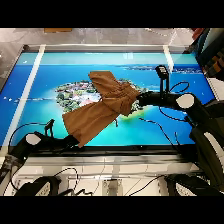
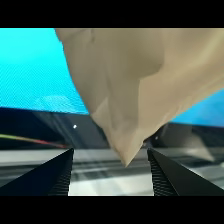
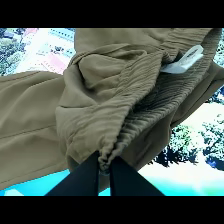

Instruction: Fold the clothes and pants, and hang the long-sleeved shirts on hangers.

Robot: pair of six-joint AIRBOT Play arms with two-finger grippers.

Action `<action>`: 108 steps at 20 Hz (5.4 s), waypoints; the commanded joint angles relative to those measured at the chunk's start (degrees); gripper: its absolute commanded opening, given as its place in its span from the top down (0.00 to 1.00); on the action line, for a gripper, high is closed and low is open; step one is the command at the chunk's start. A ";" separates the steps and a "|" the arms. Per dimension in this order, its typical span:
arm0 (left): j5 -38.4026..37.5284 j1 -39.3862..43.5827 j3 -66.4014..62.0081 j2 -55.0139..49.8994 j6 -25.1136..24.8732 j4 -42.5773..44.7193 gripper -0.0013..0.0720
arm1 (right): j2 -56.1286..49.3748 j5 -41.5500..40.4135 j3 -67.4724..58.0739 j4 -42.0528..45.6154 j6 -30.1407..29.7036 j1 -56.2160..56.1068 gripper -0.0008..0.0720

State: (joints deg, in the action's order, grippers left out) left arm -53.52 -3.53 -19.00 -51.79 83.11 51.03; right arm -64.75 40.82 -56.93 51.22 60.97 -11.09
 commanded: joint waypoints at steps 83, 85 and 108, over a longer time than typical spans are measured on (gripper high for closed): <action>-21.05 -24.33 -42.56 -27.30 -20.48 60.63 0.97 | 4.74 55.87 0.68 36.22 15.04 21.77 0.96; -19.63 -21.79 -50.16 -27.32 -20.48 60.41 0.97 | 4.74 55.19 0.68 35.95 15.50 21.77 0.96; -12.96 -30.49 -32.70 -25.00 -26.95 59.63 0.97 | 4.70 62.51 0.68 37.40 15.47 21.77 0.95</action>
State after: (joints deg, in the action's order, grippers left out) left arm -68.53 -32.95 -56.31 -76.82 57.52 104.33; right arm -60.05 102.04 -56.25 87.59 76.47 10.70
